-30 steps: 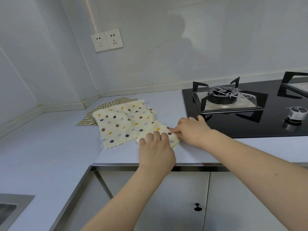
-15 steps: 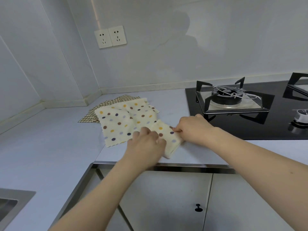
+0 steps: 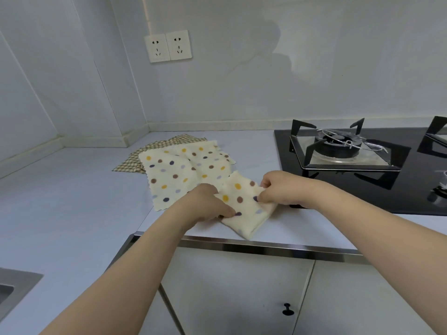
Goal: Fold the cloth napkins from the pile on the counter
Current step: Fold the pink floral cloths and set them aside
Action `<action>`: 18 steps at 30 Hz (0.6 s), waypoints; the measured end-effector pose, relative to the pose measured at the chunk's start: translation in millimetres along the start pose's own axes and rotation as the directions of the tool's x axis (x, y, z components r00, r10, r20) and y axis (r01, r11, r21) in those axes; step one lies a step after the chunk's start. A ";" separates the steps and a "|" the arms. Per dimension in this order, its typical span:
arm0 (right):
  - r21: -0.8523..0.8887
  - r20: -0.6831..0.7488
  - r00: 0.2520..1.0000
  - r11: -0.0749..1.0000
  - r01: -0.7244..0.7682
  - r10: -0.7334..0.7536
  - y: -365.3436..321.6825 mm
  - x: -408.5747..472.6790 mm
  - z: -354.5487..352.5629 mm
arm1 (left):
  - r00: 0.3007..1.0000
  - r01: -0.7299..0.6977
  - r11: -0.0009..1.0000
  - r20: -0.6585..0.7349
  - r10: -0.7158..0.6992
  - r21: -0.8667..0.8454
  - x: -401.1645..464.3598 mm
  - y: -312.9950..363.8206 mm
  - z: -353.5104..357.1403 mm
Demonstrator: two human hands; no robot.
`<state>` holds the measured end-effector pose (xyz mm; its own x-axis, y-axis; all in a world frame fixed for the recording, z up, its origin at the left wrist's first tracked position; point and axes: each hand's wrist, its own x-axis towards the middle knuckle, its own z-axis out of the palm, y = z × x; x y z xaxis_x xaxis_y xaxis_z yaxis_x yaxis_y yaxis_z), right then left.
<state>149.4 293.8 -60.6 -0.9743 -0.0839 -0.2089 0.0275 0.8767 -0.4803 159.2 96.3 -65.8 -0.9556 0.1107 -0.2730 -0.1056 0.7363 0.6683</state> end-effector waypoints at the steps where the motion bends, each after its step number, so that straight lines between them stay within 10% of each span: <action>1: 0.138 0.000 1.000 0.990 0.027 -0.027 1.2 -3.0 -1.8 | 1.000 -0.009 0.997 0.010 0.010 -0.079 -0.8 -3.9 -1.3; 10: 0.694 -0.202 0.941 0.637 0.334 -0.273 -12.0 -61.0 -41.8 | 0.927 -0.374 0.751 -0.229 0.296 -0.545 -37.5 17.9 -0.4; 18: 0.923 -0.285 0.959 0.271 0.275 -0.003 -20.5 -87.6 -61.0 | 0.788 -0.600 0.591 -0.526 0.319 -0.540 -76.9 86.3 4.9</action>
<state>220.5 312.1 19.5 -0.9977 0.0521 0.0436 -0.0542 -0.2228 -0.9734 224.9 154.6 9.5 -0.9316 -0.0293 0.3624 0.3623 0.0085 0.9320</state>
